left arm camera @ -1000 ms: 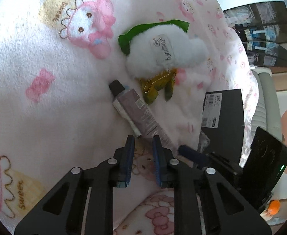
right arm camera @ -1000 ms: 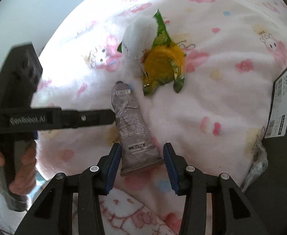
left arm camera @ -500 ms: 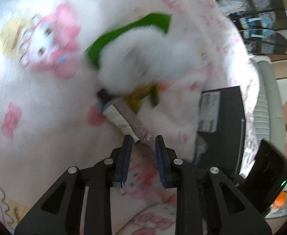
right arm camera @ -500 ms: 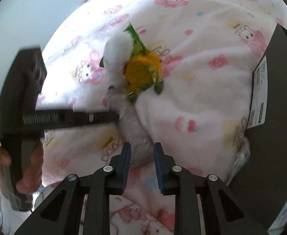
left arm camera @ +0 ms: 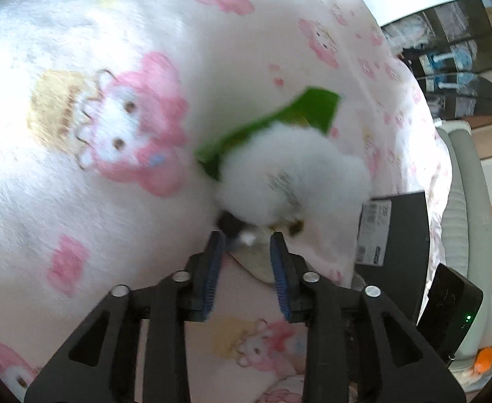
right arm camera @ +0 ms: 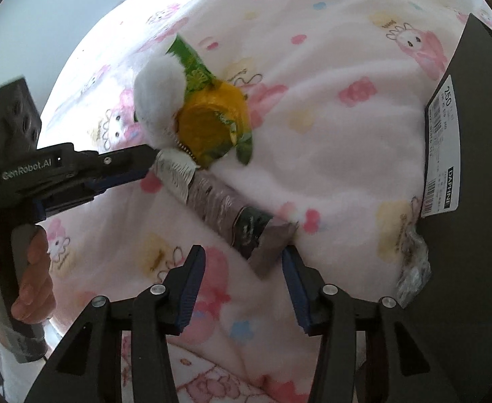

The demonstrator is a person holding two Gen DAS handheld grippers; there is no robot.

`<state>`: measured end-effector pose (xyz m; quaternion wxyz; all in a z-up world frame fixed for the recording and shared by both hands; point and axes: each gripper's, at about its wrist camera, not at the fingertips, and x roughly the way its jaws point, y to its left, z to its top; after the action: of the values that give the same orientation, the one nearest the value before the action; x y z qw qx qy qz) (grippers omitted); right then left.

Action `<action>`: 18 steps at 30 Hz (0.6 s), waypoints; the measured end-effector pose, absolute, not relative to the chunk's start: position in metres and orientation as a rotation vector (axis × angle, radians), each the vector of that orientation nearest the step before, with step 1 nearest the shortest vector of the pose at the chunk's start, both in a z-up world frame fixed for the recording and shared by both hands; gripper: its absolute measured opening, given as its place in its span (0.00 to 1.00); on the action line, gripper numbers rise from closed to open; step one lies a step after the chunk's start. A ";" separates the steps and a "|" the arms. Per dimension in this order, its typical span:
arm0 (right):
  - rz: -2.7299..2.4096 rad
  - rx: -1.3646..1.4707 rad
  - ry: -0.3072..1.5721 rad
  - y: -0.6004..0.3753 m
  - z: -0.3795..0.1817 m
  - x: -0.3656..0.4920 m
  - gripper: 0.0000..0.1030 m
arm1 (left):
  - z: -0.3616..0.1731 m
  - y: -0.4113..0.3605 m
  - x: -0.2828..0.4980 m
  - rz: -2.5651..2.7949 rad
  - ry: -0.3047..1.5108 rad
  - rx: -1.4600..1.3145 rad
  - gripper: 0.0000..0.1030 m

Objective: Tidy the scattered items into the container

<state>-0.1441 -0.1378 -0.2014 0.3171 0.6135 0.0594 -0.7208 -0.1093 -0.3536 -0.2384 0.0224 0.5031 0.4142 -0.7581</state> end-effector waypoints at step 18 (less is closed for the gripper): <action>-1.840 1.645 0.095 -0.143 -0.204 -0.147 0.46 | -0.235 -0.340 -0.084 -2.249 1.278 1.619 0.38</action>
<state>-0.1475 -0.1428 -0.2040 0.3296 0.6289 0.0364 -0.7033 -0.0838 -0.3398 -0.2352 0.0451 0.5300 0.4185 -0.7362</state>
